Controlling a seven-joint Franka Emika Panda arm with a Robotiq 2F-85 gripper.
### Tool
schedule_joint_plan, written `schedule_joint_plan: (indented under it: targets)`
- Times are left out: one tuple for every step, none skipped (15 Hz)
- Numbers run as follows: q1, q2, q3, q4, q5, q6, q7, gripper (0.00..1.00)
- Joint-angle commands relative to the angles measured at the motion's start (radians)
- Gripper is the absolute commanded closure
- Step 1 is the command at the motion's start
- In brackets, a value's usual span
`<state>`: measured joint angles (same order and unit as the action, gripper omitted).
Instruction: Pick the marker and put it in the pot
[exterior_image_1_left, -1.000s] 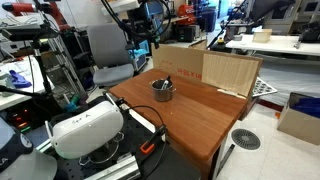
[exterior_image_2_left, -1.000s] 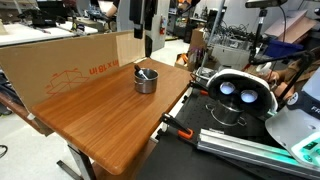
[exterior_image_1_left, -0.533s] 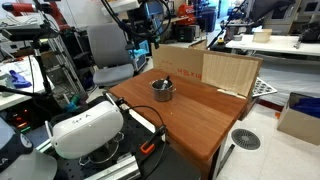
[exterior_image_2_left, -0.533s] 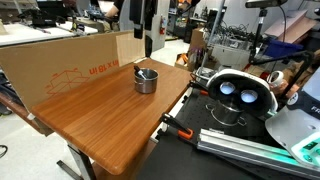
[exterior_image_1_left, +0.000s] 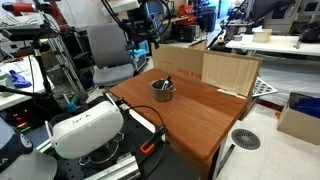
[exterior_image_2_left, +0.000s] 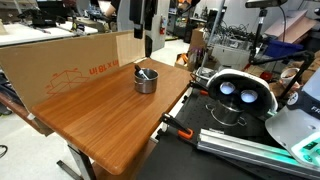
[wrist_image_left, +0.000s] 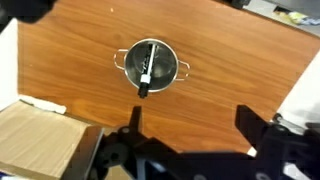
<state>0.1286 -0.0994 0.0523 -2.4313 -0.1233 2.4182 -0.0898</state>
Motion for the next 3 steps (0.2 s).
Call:
schedule_joint_plan:
  targets:
    - [-0.014, -0.001, 0.014, 0.001, 0.003, -0.003, -0.002, 0.0]
    - [-0.014, -0.001, 0.014, 0.001, 0.003, -0.003, -0.002, 0.0]
    - [-0.014, -0.001, 0.014, 0.001, 0.003, -0.003, -0.002, 0.0]
